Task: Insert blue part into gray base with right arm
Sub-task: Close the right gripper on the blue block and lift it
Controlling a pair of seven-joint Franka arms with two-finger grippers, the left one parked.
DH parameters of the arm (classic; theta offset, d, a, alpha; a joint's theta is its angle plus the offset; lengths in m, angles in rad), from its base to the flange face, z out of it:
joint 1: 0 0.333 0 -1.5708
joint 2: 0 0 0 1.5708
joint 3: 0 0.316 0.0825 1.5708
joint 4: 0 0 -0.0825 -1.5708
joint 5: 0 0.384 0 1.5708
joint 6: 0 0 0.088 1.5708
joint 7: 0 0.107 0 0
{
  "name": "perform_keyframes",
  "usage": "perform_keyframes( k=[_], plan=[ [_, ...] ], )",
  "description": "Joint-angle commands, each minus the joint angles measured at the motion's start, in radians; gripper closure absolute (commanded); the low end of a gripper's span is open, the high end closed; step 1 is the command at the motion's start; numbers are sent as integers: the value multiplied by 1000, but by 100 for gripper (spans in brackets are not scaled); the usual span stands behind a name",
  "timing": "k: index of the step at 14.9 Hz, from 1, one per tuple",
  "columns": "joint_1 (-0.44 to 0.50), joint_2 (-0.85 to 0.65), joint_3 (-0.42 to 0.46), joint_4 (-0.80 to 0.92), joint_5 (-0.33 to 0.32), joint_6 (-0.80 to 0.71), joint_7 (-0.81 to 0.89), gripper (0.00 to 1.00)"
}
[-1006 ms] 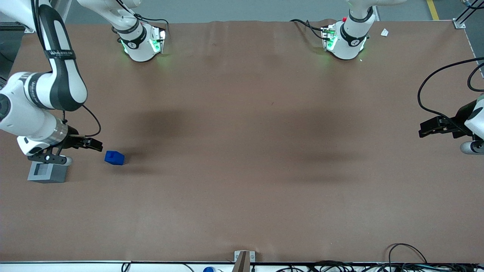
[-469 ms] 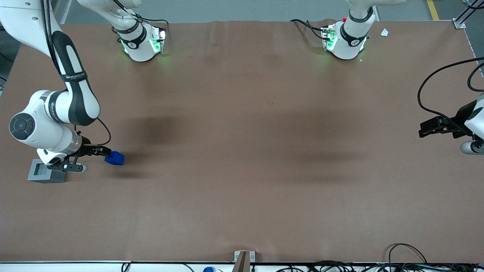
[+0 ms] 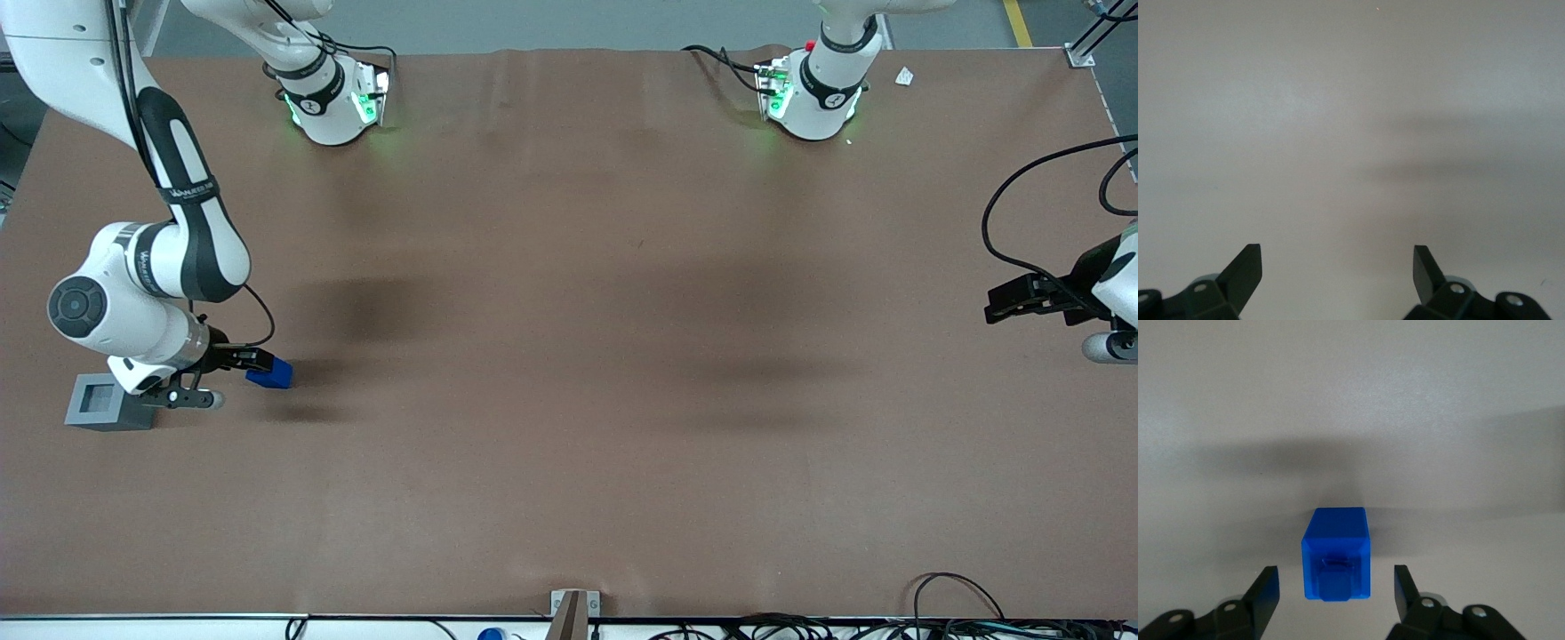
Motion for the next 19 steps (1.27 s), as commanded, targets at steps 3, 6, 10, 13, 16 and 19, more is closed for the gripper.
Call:
perform_keyframes(
  k=[3,6,10,13,16,19],
  plan=[
    [-1,36,3,-1,4,40,-13,28],
    [-1,61,3,-1,4,57,-18,41],
    [-3,66,3,1,4,48,-18,83],
    [-13,32,-2,33,1,-11,-30,92],
    [-70,26,-3,199,-2,-233,-54,97],
    [-145,30,-3,316,-1,-334,-143,97]
  ],
)
